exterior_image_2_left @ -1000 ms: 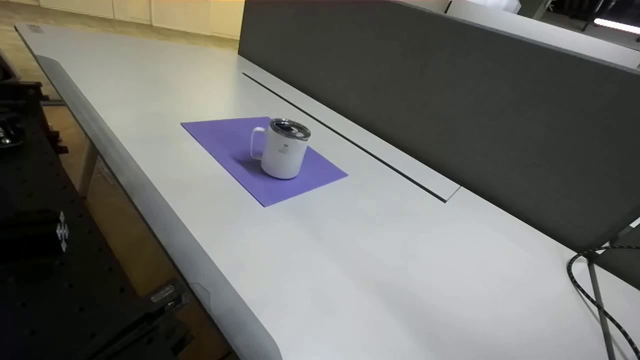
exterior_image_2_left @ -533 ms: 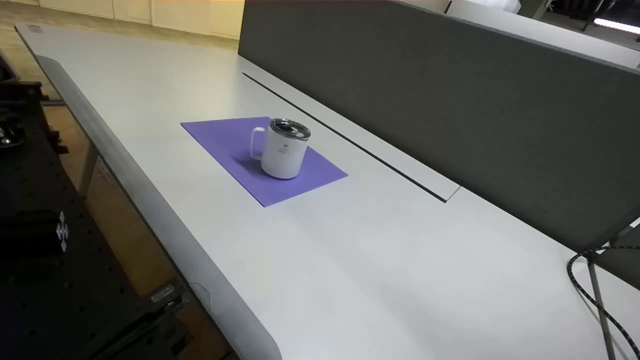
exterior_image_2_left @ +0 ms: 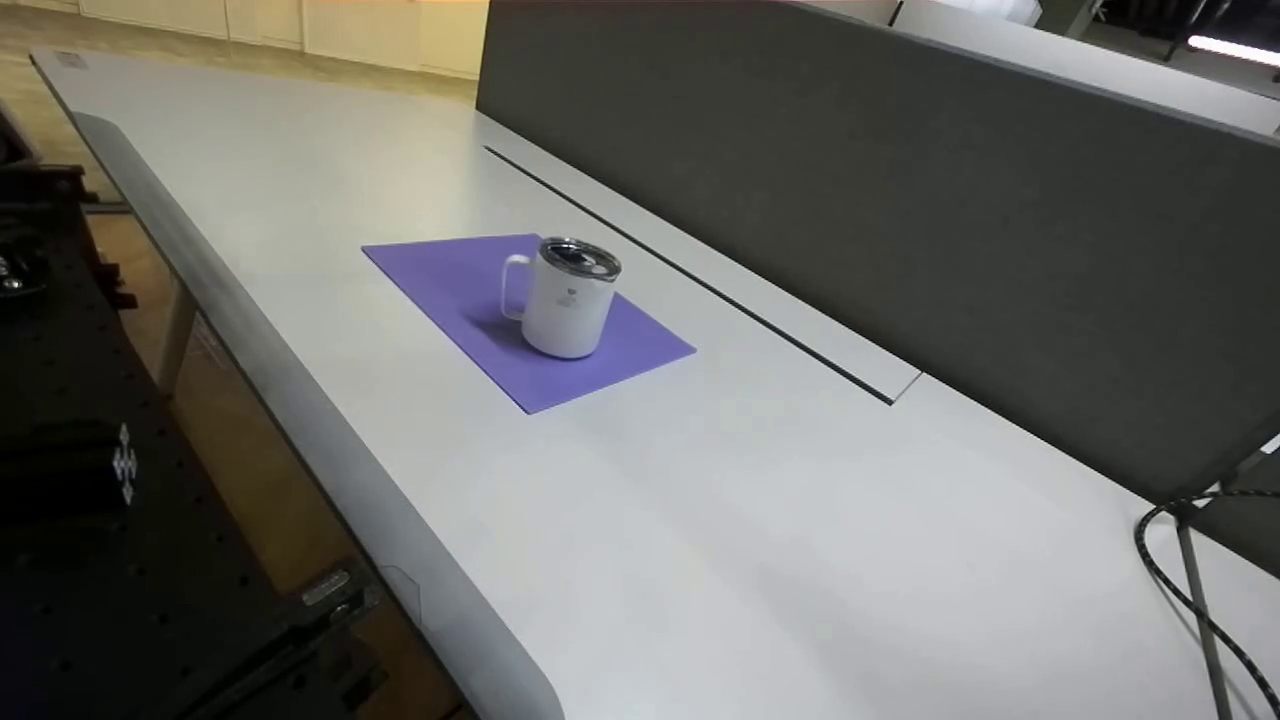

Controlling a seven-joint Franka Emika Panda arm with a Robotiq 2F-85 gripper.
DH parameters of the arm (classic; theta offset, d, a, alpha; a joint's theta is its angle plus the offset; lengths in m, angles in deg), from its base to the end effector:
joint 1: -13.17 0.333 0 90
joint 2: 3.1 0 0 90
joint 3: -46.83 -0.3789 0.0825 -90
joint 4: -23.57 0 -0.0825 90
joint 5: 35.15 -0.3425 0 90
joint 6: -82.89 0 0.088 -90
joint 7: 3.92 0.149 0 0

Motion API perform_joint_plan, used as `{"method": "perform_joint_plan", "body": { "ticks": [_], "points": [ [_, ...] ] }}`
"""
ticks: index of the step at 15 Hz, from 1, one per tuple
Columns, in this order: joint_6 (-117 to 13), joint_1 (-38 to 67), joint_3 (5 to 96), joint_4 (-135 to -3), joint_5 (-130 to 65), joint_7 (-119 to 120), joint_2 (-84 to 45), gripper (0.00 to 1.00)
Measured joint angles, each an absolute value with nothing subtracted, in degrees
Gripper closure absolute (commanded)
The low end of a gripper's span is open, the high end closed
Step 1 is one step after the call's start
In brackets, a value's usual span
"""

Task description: Slide the small black thing on top of the cup

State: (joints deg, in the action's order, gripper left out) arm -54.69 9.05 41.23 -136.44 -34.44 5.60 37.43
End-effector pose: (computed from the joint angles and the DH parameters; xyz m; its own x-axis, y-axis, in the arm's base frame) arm 0.2855 0.0085 0.4627 0.9395 -0.1343 0.3152 -0.1488 -0.9886 0.0223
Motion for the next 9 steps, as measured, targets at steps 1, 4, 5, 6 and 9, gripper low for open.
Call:
{"method": "perform_joint_plan", "body": {
  "ticks": [1, 4, 5, 6, 9],
  "points": [
    [-58.0, 7.9, 43.5, -135.9, -33.7, 3.0, 33.8, 0.49],
    [-64.0, 5.9, 47.7, -132.7, -31.4, -2.5, 23.1, 0.69],
    [-65.3, 5.6, 48.4, -131.1, -30.8, -3.5, 19.5, 0.75],
    [-66.2, 5.4, 48.9, -129.3, -30.6, -4.3, 16.1, 0.83],
    [-66.5, 5.9, 50.1, -123.7, -31.6, -6.8, 7.4, 0.99]
  ]
}}
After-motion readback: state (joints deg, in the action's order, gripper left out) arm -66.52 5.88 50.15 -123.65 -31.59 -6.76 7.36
